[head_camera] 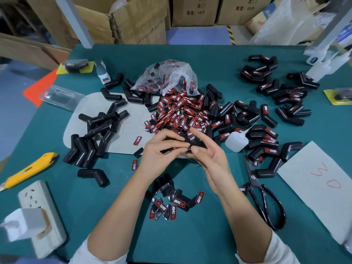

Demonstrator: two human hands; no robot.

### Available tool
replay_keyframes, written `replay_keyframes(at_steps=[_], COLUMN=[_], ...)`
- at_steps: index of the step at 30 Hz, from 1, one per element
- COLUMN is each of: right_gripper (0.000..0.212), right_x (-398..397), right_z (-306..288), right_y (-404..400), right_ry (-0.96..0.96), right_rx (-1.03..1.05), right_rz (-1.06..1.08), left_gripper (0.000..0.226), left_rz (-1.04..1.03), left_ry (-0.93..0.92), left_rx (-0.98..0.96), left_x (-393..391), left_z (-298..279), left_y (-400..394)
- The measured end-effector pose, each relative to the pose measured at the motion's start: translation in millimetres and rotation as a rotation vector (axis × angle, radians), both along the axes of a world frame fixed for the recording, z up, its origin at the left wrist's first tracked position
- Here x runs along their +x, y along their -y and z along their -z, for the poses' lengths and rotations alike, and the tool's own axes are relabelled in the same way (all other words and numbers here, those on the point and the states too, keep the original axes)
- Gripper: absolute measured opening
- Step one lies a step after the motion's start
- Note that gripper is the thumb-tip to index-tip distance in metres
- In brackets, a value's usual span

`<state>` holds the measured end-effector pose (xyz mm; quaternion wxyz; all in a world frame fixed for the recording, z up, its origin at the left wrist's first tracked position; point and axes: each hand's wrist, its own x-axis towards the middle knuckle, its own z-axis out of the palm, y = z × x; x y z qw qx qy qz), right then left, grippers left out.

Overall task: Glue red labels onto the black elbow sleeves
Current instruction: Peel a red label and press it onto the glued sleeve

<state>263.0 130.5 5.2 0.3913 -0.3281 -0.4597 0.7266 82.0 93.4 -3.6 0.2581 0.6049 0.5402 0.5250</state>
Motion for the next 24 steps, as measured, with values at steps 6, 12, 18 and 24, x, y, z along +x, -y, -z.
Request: replay_keyframes(at_steps=[6, 12, 18, 24], right_gripper=[0.049, 0.046, 0.058, 0.057], right_x=[1.0, 4.9, 1.6, 0.8], right_z=[1.6, 2.6, 2.9, 3.9], right_y=[-1.5, -3.3, -2.7, -2.5], right_ry=[-0.005, -0.007, -0.018, -0.022], right_rx=[0.017, 0.049, 0.041, 0.060], right_rz=[-0.022, -0.046, -0.047, -0.031], left_gripper=[0.019, 0.019, 0.027, 0.027], left_rz=[0.024, 0.049, 0.076, 0.105], left_ry=[-0.034, -0.049, -0.077, -0.104], left_rx=[-0.022, -0.035, -0.074, -0.071], left_x=[-2.8, -2.8, -5.9, -7.3], left_z=[-3.8, -8.3, -10.4, -9.5], left_y=[1.5, 3.2, 5.5, 5.2])
